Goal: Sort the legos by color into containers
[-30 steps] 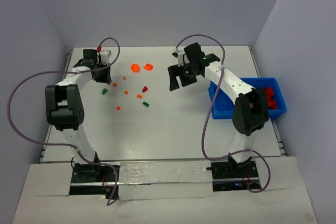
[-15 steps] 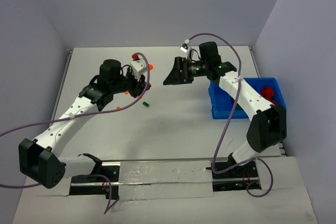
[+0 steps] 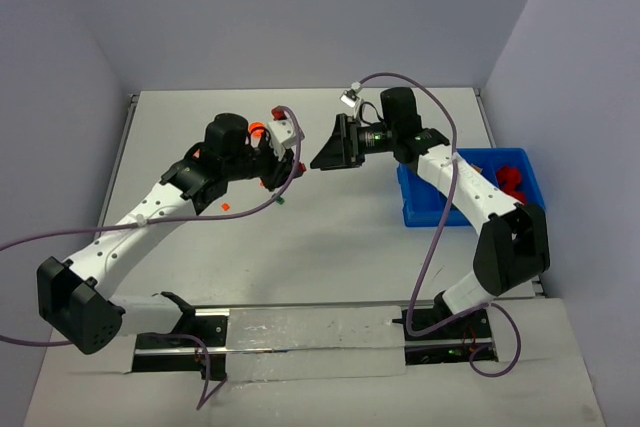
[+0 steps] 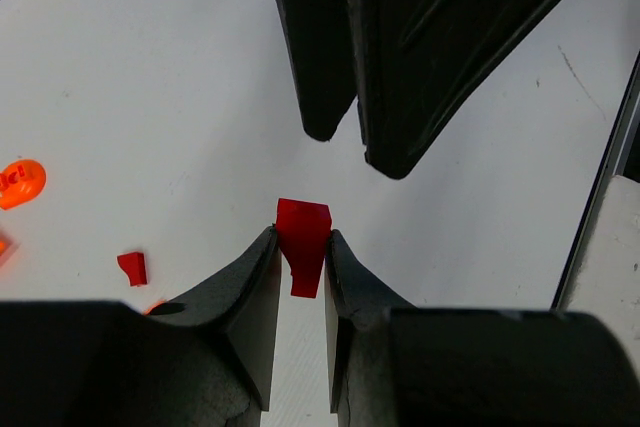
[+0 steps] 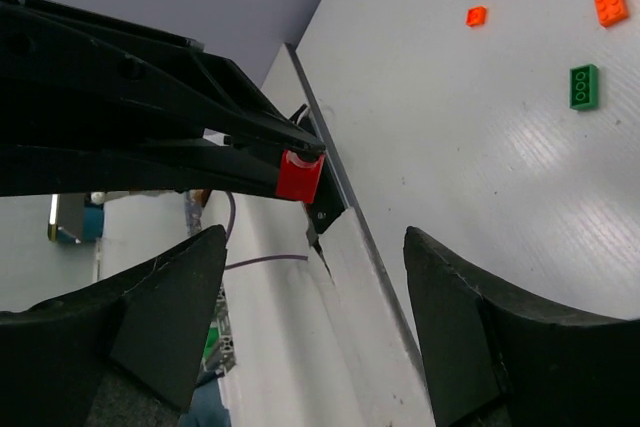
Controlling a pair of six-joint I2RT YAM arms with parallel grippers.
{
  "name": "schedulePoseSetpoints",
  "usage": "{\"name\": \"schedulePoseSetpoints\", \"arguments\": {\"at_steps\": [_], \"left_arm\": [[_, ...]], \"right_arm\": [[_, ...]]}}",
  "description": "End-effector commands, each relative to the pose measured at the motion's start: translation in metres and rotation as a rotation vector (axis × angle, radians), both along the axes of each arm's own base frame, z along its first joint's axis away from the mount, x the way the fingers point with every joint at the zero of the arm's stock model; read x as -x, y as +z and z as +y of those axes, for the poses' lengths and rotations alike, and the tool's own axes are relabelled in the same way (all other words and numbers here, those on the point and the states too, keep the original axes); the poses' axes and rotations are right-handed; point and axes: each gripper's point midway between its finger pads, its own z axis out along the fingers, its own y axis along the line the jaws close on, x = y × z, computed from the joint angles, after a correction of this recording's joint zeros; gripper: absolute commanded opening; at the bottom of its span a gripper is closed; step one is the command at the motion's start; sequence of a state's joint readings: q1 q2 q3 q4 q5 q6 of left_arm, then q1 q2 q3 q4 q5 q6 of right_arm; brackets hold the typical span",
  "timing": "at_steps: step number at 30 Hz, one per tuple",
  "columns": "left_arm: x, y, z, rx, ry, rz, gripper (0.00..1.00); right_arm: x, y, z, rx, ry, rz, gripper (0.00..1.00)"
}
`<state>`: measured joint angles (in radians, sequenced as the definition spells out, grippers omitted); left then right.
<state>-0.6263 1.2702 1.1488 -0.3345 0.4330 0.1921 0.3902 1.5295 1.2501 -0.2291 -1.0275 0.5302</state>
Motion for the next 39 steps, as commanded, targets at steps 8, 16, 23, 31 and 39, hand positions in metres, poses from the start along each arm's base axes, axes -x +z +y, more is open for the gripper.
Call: {"name": "schedulePoseSetpoints", "arguments": {"at_steps": [8,16,23,31,39], "left_arm": [[0.008,0.025,-0.02,0.031,-0.07,-0.031,0.0],[0.011,0.028,-0.024,0.042,-0.082,-0.022,0.0],[0.014,0.032,-0.028,0.049,-0.099,-0.021,0.0],[0.015,0.03,-0.031,0.043,-0.11,-0.019,0.0],[0.01,0.033,-0.031,0.039,-0.084,-0.033,0.0]], "right_arm": [[0.005,0.009,0.014,-0.05,0.079,-0.022,0.69],[0.003,0.005,0.017,-0.044,0.09,-0.008,0.6],[0.005,0.006,0.022,-0.053,0.111,0.005,0.56],[0.008,0.009,0.025,-0.08,0.123,0.032,0.52],[0.016,0.005,0.026,-0.087,0.153,0.045,0.39]]}}
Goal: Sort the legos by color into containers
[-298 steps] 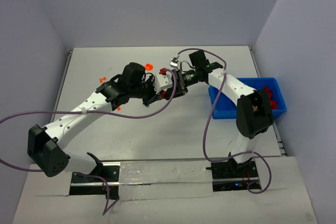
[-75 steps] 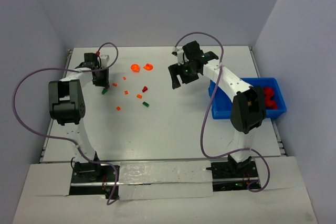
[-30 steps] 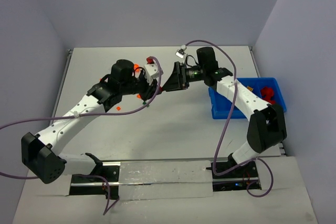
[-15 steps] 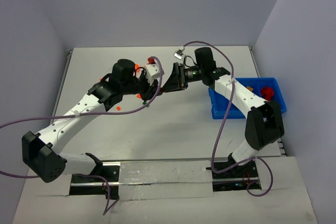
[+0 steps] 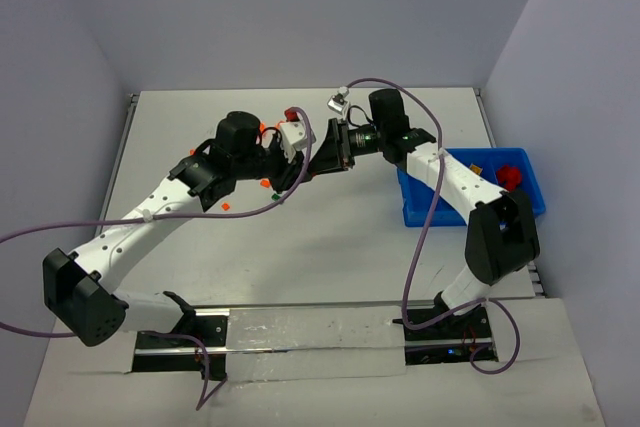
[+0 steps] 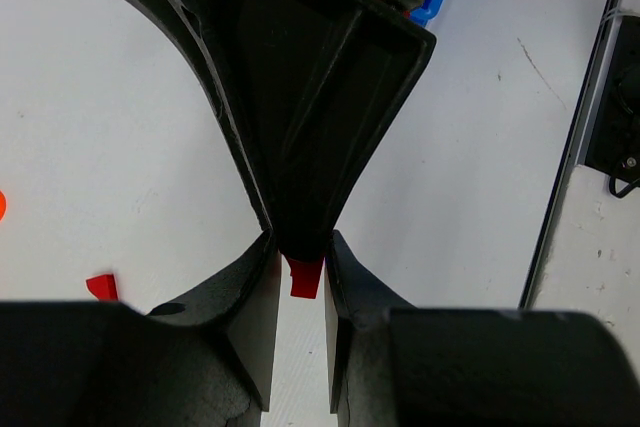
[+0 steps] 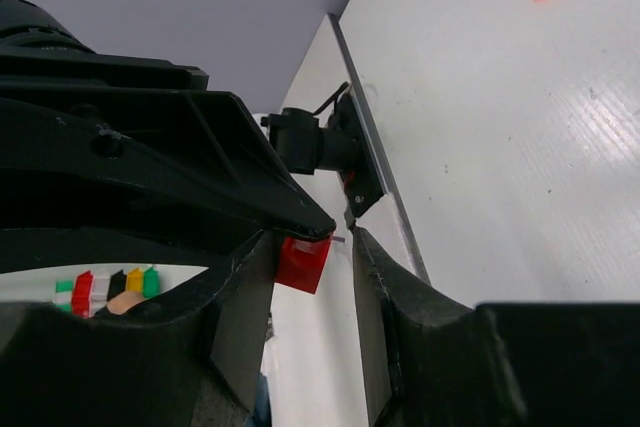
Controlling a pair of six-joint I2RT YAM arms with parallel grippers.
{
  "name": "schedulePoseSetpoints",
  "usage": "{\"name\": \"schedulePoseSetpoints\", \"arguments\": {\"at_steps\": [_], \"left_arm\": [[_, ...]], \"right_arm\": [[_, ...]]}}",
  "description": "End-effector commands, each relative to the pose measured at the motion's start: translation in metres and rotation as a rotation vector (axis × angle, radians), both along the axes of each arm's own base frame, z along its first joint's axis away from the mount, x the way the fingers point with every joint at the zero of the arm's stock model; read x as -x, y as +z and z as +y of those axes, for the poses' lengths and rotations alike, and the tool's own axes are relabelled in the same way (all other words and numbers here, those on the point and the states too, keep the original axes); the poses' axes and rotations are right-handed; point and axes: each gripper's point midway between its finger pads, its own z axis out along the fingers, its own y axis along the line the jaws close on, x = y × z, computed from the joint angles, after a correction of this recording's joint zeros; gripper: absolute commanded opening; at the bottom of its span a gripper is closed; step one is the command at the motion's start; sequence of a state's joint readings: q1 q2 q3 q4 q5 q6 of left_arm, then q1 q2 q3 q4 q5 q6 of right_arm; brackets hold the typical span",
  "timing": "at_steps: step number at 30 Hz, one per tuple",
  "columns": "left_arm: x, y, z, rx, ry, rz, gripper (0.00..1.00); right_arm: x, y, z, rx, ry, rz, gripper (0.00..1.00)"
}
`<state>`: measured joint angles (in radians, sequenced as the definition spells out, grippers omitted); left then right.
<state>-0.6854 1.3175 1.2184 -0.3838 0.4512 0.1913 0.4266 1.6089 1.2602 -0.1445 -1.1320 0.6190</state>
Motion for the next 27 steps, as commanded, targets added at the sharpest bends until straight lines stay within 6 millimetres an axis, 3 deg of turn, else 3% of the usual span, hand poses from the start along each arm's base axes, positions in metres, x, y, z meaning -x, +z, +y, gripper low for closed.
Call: {"name": "schedulePoseSetpoints", "arguments": {"at_steps": [1,3,5,8,9,10,11,17,19,24,26,27], "left_arm": [[-0.005,0.029,-0.009,0.051,-0.005,-0.059,0.0],[-0.013,0.031,-0.007,0.048,0.037,-0.072,0.01],[-0.023,0.029,-0.002,0.038,0.095,-0.081,0.11],[-0.038,0.028,0.007,0.034,0.185,-0.072,0.58],[-0.043,0.027,0.011,0.035,0.213,-0.064,0.62],[-0.052,0.027,0.02,0.043,0.25,-0.049,0.86],[-0.053,0.027,0.021,0.052,0.256,-0.035,0.97],[-0.075,0.039,0.055,0.147,0.38,0.04,0.99],[-0.079,0.041,0.064,0.163,0.405,0.053,0.99],[-0.09,0.012,0.072,0.085,0.462,0.094,0.99],[-0.094,-0.001,0.072,0.036,0.462,0.116,0.99],[-0.094,-0.013,0.071,0.006,0.442,0.137,0.99]], "right_arm": [[0.007,0.01,0.006,-0.034,0.049,-0.049,0.38],[0.013,0.009,0.005,-0.038,0.068,-0.044,0.3],[0.016,0.012,0.005,-0.047,0.081,-0.05,0.23],[0.022,0.02,0.002,-0.055,0.101,-0.063,0.07],[0.024,0.022,0.001,-0.051,0.104,-0.07,0.03],[0.025,0.024,-0.001,-0.039,0.104,-0.083,0.01],[0.025,0.025,-0.004,-0.027,0.101,-0.094,0.0],[0.0,0.007,-0.045,0.153,-0.043,-0.19,0.0],[-0.02,-0.003,-0.075,0.268,-0.14,-0.261,0.0],[-0.067,-0.025,-0.191,0.618,-0.458,-0.346,0.0],[-0.073,-0.029,-0.244,0.763,-0.557,-0.368,0.0],[-0.076,-0.031,-0.282,0.84,-0.628,-0.375,0.0]]}}
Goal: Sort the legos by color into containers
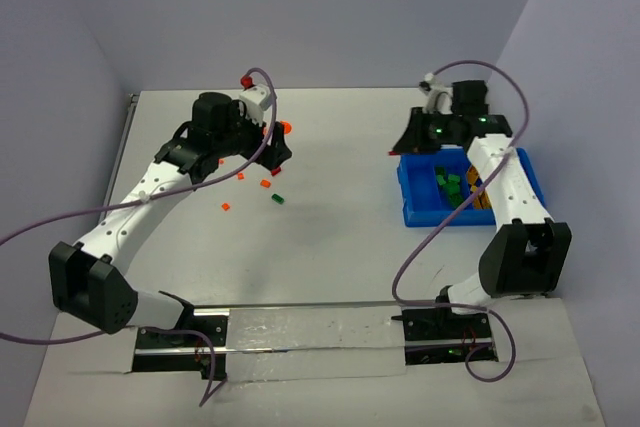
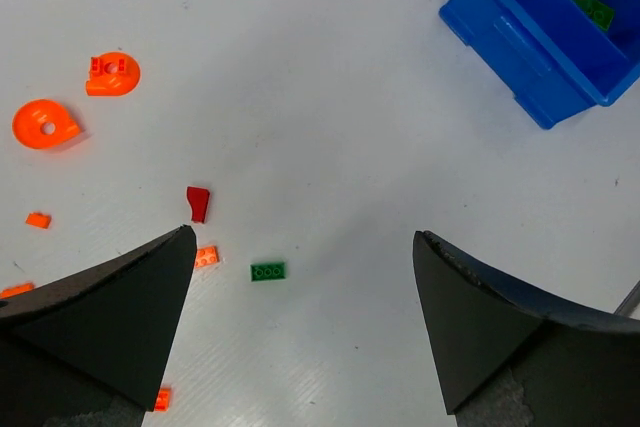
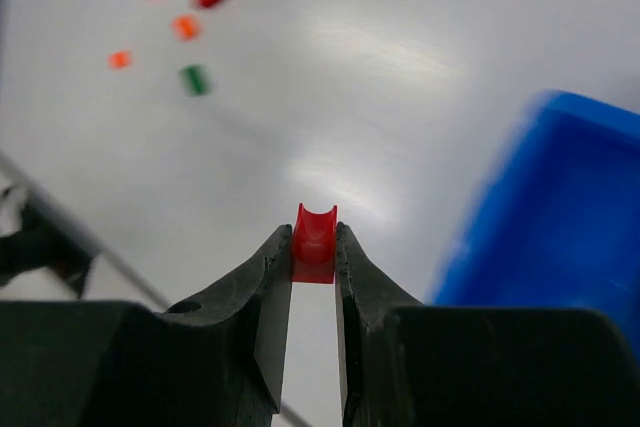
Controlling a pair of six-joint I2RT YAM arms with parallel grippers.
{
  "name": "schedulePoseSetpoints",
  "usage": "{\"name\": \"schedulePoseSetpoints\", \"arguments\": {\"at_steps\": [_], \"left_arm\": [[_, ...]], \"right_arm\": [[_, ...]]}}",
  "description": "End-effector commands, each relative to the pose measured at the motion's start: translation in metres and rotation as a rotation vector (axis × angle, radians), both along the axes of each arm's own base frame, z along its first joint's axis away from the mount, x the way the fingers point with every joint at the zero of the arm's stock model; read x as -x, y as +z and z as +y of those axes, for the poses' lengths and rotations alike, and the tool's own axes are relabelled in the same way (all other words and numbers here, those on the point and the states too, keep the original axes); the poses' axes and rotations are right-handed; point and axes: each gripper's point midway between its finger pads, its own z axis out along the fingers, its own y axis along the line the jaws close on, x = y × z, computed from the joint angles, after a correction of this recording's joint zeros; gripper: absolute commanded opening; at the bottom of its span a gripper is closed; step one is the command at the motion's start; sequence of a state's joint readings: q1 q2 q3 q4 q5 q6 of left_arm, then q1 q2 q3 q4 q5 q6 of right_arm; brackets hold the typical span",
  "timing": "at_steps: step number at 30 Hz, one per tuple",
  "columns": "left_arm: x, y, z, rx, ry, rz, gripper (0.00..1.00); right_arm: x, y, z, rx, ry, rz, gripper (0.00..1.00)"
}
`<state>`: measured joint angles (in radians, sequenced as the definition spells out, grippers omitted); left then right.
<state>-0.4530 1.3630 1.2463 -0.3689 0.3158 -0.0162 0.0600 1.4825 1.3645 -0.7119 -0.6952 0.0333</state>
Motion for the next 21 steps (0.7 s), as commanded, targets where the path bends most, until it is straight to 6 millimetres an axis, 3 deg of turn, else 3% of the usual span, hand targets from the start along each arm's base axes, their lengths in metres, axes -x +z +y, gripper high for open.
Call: {"name": "schedulePoseSetpoints", "arguments": {"at_steps": [1,6,8,12,21], "left_arm": [[-0.011,-0.014,-0.004,-0.061,-0.027,0.009,0.99],[-0.021,-0.029,-0.004,-0.087,-0.013,0.021,0.99],[-0.027,-0.035,-0.005,-0.1,-0.003,0.031,0.99],[-0.034,-0.043,-0.004,-0.124,0.01,0.042,0.99],[-0.049,-0.078,0.013,-0.218,0.087,0.076,0.99]], "right_arm": [[-0.003,0.0,-0.132,0.406,-0.244,-0.088,0.0],[0.006,-0.012,-0.265,0.654,-0.508,-0.018,0.0],[0.007,-0.01,-0.301,0.701,-0.577,-0.01,0.0],[-0.005,-0.022,-0.332,0.729,-0.603,0.016,0.0],[-0.042,-0.062,-0.354,0.694,-0.62,0.073,0.0]]}}
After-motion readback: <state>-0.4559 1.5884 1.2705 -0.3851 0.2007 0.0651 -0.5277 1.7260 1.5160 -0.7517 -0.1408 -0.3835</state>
